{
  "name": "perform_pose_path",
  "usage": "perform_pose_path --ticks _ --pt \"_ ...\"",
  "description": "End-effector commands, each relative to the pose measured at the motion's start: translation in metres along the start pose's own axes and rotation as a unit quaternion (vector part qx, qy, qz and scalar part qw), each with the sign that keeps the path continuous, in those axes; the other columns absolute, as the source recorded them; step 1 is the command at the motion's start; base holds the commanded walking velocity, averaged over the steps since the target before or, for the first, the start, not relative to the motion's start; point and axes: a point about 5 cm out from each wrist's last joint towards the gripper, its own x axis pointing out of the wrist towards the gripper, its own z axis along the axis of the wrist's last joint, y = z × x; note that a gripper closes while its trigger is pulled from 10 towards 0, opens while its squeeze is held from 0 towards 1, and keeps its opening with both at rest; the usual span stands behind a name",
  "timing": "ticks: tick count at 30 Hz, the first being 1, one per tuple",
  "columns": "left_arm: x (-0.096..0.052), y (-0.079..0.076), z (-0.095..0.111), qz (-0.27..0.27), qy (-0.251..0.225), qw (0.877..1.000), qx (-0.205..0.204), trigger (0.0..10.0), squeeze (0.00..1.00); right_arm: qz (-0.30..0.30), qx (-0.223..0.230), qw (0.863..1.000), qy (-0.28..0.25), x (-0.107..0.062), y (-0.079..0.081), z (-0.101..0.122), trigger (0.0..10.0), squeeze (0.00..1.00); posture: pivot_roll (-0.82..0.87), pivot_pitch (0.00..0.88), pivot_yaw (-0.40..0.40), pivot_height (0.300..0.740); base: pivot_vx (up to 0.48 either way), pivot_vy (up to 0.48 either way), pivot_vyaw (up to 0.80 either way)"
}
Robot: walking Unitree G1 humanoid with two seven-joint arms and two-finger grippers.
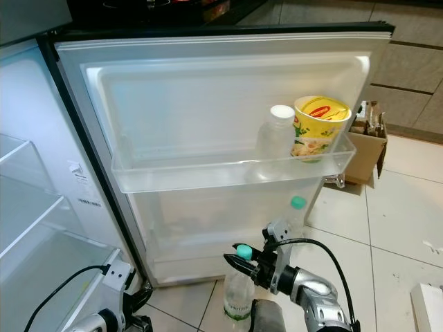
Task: Restocking fridge
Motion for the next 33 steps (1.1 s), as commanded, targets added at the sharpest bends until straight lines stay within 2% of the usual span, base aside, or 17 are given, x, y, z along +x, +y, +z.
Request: perform_pose_path --ticks 1,7,11,13,19,20,23,29,31,33 --pt "0.0 -0.001 0.001 -0.006 -0.001 1.0 0.006 10.0 0.0 0.013 0.001 0.999 -0.035 0.0 -0.001 0.015 10.0 0.0 -0.06 0.023 -0.009 0.478 0.0 0.0 0.0" --pt "0.0 0.0 0.001 -0.005 -0.001 1.0 0.005 10.0 0.0 0.043 0.02 0.995 -0.092 -0.003 0.002 0.036 10.0 0.0 -0.06 0.023 -0.009 0.473 0.0 0.0 0.0" --pt "0.0 0.0 0.001 -0.005 -0.001 1.0 0.005 10.0 0.0 0.03 0.009 0.996 -0.084 -0.003 0.001 0.036 10.0 0.0 -0.06 0.026 -0.011 0.473 0.0 0.0 0.0" --pt "0.0 0.0 0.0 -0.005 0.0 1.0 0.005 10.0 0.0 -0.027 0.004 0.994 -0.106 -0.005 -0.012 0.043 10.0 0.0 -0.06 0.026 -0.011 0.473 0.0 0.0 0.0" --pt "0.0 -0.001 -0.001 -0.006 0.001 1.0 0.004 10.0 0.0 -0.057 0.005 0.986 -0.159 -0.013 -0.018 0.056 10.0 0.0 -0.06 0.026 -0.012 0.473 0.0 0.0 0.0" --pt "0.0 -0.001 -0.002 -0.005 0.002 1.0 0.003 10.0 0.0 -0.08 0.003 0.981 -0.178 -0.018 -0.022 0.06 10.0 0.0 -0.06 0.025 -0.012 0.473 0.0 0.0 0.0" --pt "-0.001 -0.001 -0.002 -0.005 0.002 1.0 0.003 10.0 0.0 -0.091 0.004 0.979 -0.185 -0.02 -0.024 0.061 10.0 0.0 -0.06 0.025 -0.012 0.473 0.0 0.0 0.0" --pt "-0.001 -0.002 -0.003 -0.004 0.003 1.0 0.001 10.0 0.0 -0.181 0.007 0.959 -0.22 -0.031 -0.043 0.066 10.0 0.0 -0.06 0.025 -0.013 0.473 0.0 0.0 0.0" --pt "-0.001 -0.002 -0.003 -0.004 0.003 1.0 0.001 10.0 0.0 -0.194 0.008 0.955 -0.223 -0.032 -0.045 0.066 10.0 0.0 -0.06 0.025 -0.012 0.473 0.0 0.0 0.0" --pt "0.0 -0.002 -0.003 -0.005 0.003 1.0 0.001 10.0 0.0 -0.22 0.022 0.945 -0.243 -0.037 -0.05 0.068 10.0 0.0 -0.06 0.026 -0.01 0.473 0.0 0.0 0.0"
